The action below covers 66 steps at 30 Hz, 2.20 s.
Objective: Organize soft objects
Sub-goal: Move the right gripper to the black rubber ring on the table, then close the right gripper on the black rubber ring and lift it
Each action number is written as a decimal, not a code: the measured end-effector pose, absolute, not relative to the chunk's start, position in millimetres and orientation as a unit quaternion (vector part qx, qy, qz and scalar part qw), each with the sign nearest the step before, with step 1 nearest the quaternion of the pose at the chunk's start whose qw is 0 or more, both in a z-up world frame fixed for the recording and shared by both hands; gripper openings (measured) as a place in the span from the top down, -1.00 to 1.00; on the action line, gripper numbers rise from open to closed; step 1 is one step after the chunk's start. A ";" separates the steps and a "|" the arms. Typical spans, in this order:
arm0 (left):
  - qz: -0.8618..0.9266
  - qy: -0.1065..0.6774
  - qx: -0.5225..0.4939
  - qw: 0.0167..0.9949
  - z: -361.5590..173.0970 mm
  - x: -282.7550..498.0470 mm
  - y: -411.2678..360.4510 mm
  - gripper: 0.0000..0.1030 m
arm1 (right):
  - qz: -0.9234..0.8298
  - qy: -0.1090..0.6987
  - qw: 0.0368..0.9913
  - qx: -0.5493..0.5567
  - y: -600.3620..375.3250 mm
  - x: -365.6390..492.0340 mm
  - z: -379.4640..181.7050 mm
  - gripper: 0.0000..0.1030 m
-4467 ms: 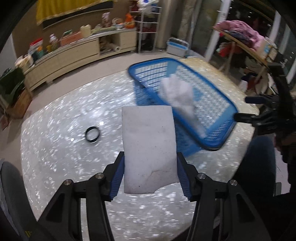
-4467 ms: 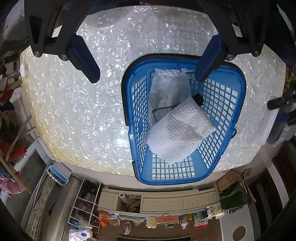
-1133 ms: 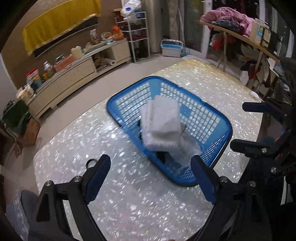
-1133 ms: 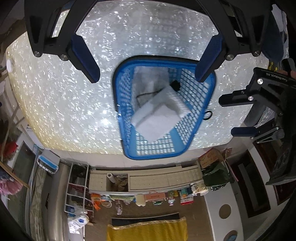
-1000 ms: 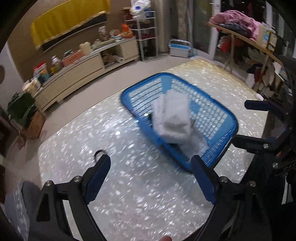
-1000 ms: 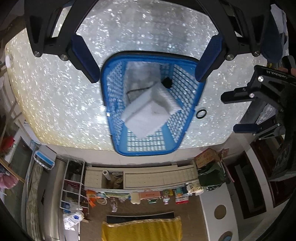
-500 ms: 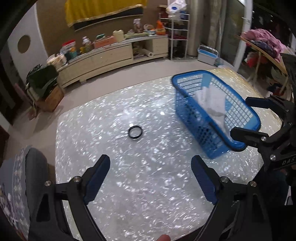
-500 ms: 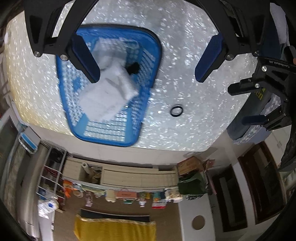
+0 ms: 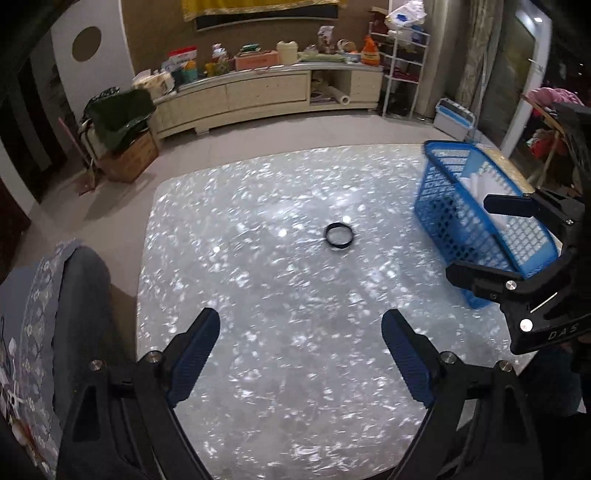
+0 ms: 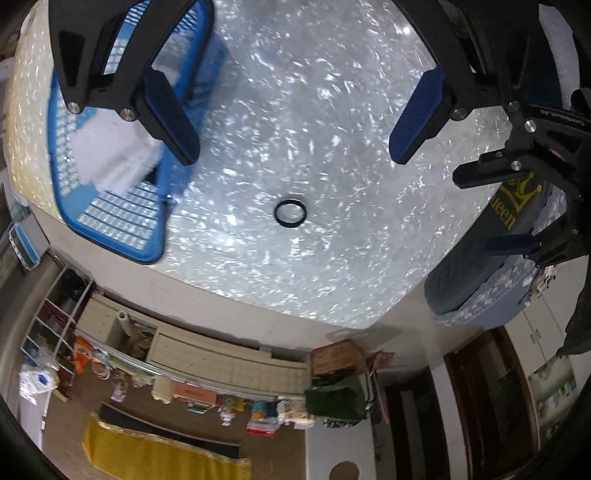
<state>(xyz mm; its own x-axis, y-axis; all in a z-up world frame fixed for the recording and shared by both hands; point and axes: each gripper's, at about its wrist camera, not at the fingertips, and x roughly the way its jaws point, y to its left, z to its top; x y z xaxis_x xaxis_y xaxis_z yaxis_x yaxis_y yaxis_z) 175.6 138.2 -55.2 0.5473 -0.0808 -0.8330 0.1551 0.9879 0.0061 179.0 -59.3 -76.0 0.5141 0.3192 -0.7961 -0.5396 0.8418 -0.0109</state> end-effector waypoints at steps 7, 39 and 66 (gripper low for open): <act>-0.051 0.484 0.016 0.874 -75.6 186.0 170.7 -0.71 | 0.246 0.443 0.851 -0.136 -23.6 196.4 -96.4 -0.99; -0.070 0.531 0.010 0.845 -166.1 281.6 221.7 -0.56 | 0.165 0.530 0.823 -0.122 28.1 307.5 -202.5 -0.82; -0.088 0.540 0.025 0.837 -172.4 287.9 204.3 -0.23 | 0.196 0.527 0.818 -0.120 35.4 310.4 -202.0 0.85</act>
